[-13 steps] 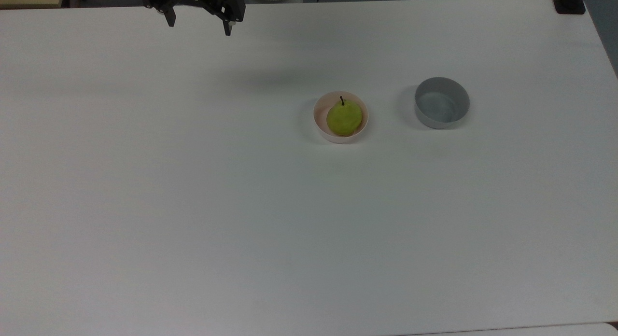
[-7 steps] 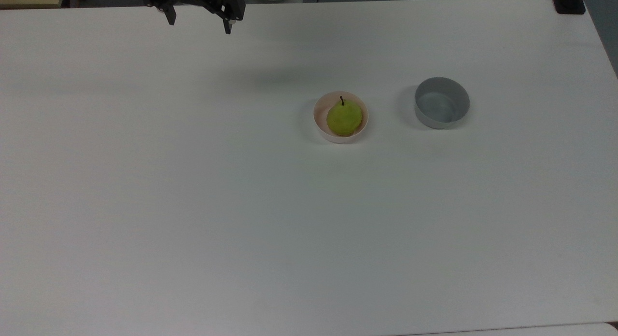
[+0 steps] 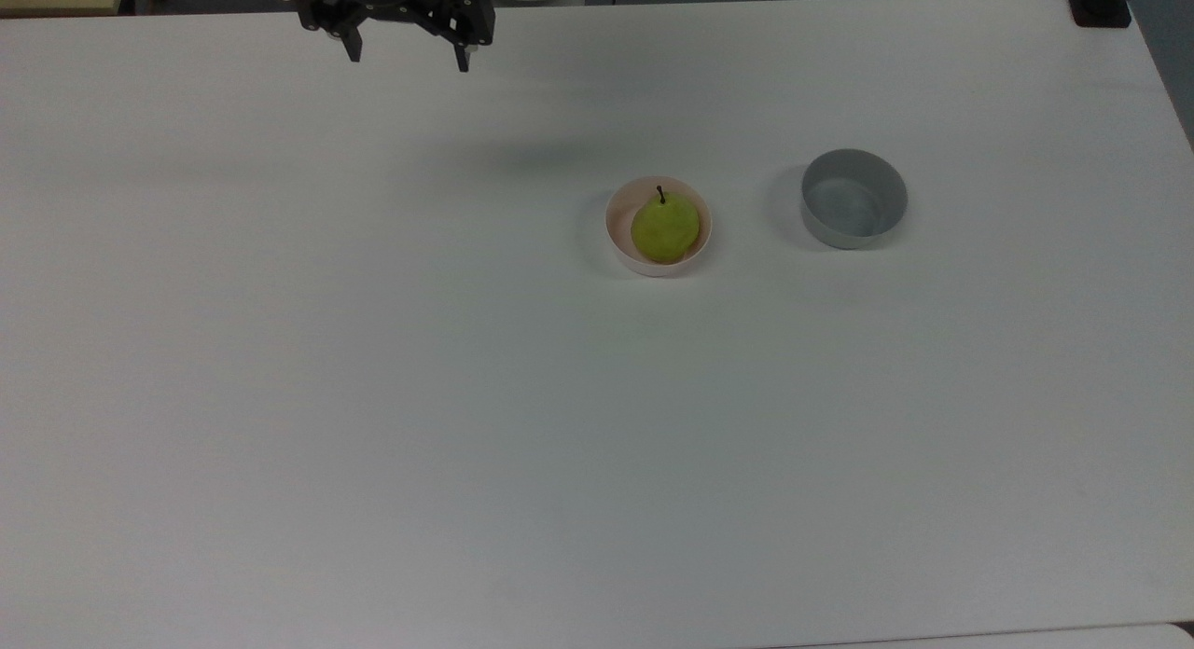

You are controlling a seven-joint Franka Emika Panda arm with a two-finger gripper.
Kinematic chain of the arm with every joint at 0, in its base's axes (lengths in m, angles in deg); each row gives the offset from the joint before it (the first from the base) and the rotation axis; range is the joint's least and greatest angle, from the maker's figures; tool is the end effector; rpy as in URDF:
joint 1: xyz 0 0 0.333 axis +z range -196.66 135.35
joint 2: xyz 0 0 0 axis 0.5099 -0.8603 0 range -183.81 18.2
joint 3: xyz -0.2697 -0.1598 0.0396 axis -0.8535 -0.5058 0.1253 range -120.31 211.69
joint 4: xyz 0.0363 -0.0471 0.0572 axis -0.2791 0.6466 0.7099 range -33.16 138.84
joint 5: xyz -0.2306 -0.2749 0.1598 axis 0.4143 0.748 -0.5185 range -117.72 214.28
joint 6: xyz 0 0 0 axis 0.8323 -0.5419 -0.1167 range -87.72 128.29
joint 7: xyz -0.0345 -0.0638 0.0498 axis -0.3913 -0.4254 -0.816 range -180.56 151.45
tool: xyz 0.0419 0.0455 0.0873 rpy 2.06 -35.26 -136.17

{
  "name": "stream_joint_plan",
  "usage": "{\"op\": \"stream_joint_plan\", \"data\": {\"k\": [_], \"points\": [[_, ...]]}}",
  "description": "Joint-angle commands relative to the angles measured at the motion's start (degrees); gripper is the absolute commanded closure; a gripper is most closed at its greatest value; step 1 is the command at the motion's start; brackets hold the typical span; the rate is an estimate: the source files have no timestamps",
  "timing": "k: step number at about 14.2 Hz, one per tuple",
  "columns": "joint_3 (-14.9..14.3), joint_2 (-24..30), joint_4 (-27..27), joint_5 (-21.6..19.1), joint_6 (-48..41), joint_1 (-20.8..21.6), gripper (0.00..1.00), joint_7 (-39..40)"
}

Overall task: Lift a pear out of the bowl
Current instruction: 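Move the open gripper toward the pink bowl holding the pear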

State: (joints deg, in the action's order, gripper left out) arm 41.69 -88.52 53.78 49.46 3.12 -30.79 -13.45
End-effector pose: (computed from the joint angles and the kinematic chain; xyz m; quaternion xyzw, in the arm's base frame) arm 0.5776 -0.0421 0.5601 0.9978 -0.0258 -0.0599 0.0110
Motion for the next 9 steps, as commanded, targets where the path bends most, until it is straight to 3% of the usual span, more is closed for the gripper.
{"op": "stream_joint_plan", "data": {"k": [1, 6, 9], "points": [[0.1, -0.8, -1.8, -3.5, -0.2, 5.4, 0.0, 1.6], [0.1, -1.9, -3.7, -3.5, 1.8, 15.1, 0.0, 0.7], [0.0, -7.6, -3.7, -2.7, 4.7, 18.2, 0.0, 0.7]]}}
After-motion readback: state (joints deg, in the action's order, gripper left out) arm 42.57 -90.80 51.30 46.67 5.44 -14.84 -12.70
